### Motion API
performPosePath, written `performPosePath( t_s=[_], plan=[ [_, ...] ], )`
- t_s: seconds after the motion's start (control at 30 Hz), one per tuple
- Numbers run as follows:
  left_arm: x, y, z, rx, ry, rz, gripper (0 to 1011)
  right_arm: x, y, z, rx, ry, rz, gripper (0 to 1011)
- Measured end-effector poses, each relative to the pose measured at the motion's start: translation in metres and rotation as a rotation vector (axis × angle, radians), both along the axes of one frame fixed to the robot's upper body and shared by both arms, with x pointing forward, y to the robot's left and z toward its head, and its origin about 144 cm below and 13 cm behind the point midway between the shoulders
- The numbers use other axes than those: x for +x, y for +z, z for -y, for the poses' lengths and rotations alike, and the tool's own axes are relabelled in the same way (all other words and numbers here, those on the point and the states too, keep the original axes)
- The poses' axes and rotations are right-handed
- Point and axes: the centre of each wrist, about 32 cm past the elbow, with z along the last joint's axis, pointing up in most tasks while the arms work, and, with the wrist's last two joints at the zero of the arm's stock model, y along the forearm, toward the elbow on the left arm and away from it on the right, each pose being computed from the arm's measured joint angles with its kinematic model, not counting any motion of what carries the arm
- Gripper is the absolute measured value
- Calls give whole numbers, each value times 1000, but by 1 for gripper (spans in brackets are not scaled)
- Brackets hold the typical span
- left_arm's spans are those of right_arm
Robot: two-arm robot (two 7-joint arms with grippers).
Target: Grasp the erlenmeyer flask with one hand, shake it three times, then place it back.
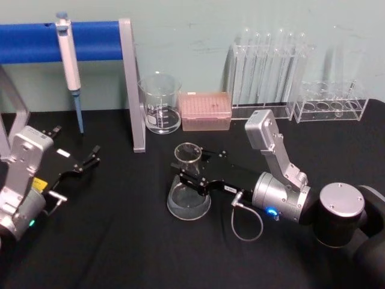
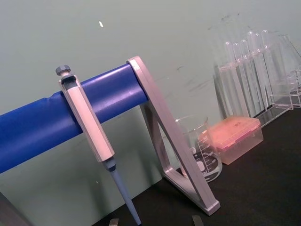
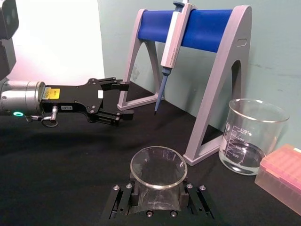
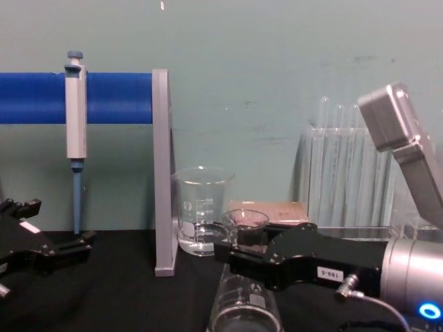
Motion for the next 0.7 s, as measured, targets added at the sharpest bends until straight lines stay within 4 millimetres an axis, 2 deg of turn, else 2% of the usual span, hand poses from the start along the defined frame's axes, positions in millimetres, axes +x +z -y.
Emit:
performPosePath(
  t_s=[0.6,0.7],
  plan=[
    [0,0,0,0,0,0,1001,0,0,0,2,1,-1,453],
    [0,0,0,0,0,0,1001,0,0,0,2,1,-2,501]
  ],
)
